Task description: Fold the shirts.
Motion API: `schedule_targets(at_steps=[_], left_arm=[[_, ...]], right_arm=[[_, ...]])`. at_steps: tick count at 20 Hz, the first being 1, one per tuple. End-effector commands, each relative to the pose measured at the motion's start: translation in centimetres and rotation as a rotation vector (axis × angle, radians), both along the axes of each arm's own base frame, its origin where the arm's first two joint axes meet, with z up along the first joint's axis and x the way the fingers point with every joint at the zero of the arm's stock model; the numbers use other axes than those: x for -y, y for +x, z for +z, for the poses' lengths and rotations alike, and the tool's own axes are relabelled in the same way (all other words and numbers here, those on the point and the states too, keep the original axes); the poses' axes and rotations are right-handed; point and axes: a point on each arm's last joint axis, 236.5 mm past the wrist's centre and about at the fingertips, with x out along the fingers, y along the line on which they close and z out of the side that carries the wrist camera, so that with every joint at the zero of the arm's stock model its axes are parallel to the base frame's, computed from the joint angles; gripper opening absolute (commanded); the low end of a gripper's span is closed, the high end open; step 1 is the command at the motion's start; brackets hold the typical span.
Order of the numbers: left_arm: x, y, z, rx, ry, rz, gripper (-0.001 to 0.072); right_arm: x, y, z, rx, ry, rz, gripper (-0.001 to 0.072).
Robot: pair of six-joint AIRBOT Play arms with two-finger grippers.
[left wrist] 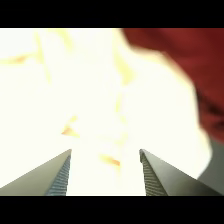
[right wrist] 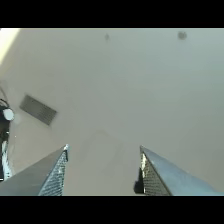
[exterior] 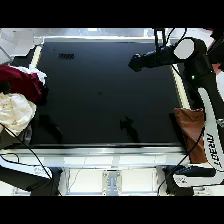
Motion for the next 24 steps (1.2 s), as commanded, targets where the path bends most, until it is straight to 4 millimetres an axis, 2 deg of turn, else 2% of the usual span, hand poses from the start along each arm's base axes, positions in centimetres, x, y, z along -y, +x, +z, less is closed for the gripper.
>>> schedule_targets(at_steps=[1, 3, 4, 6, 8, 10, 11, 12, 14, 16, 18, 20, 21, 22, 24], left_arm=[[0.3, -0.6, -5.9, -0.08, -0.121, 0.009, 0.0508], [1.1, -0.5, -8.2, -0.12, -0.152, -0.002, 0.0506], [2.0, -0.4, -8.9, -0.136, -0.177, -0.018, 0.048], [3.8, 0.6, -9.3, -0.13, -0.213, -0.077, 0.0455], [5.5, 1.9, -8.8, -0.109, -0.218, -0.127, 0.0013], [7.1, 3.1, -7.3, -0.087, -0.201, -0.17, 0.0008], [8.0, 3.7, -6.0, -0.063, -0.186, -0.194, 0.0008], [8.9, 4.5, -4.2, -0.028, -0.164, -0.22, 0.0007], [11.7, 6.0, 0.7, 0.072, -0.131, -0.282, 0.0007], [17.1, 7.1, 6.4, 0.214, -0.17, -0.361, 0.0007], [25.3, 7.7, 12.5, 0.381, -0.273, -0.521, 0.0008], [33.6, 7.3, 16.7, 0.493, -0.362, -0.729, 0.0007], [37.5, 6.7, 17.5, 0.508, -0.401, -0.811, 0.0007], [40.9, 6.0, 17.4, 0.492, -0.419, -0.881, 0.0007], [46.9, 4.4, 15.8, 0.431, -0.465, -1.0, 0.0007]], right_arm=[[-0.7, 0.2, 0.8, 0.017, 0.043, 0.002, 0.0496], [-0.7, 0.3, 0.9, 0.019, 0.048, -0.002, 0.0496], [-0.8, 0.4, 1.0, 0.022, 0.056, -0.006, 0.0496], [-1.1, 0.5, 1.4, 0.031, 0.08, -0.006, 0.0496], [-1.6, 0.6, 1.9, 0.037, 0.108, -0.004, 0.0496], [-1.6, 0.5, 1.9, 0.035, 0.111, -0.002, 0.0496], [-1.6, 0.5, 1.9, 0.035, 0.11, -0.002, 0.0495], [-1.6, 0.5, 1.9, 0.035, 0.11, -0.002, 0.0495], [-1.5, 0.6, 1.8, 0.036, 0.106, -0.003, 0.0495], [-1.3, 0.7, 1.7, 0.042, 0.092, -0.005, 0.0495], [-0.6, 0.9, 1.4, 0.05, 0.057, -0.016, 0.0495], [0.5, 1.4, 1.0, 0.066, 0.001, -0.034, 0.0495], [1.0, 1.5, 0.8, 0.072, -0.022, -0.04, 0.0495], [1.4, 1.7, 0.6, 0.077, -0.046, -0.047, 0.0495], [2.4, 1.7, 0.1, 0.074, -0.098, -0.056, 0.0495]])
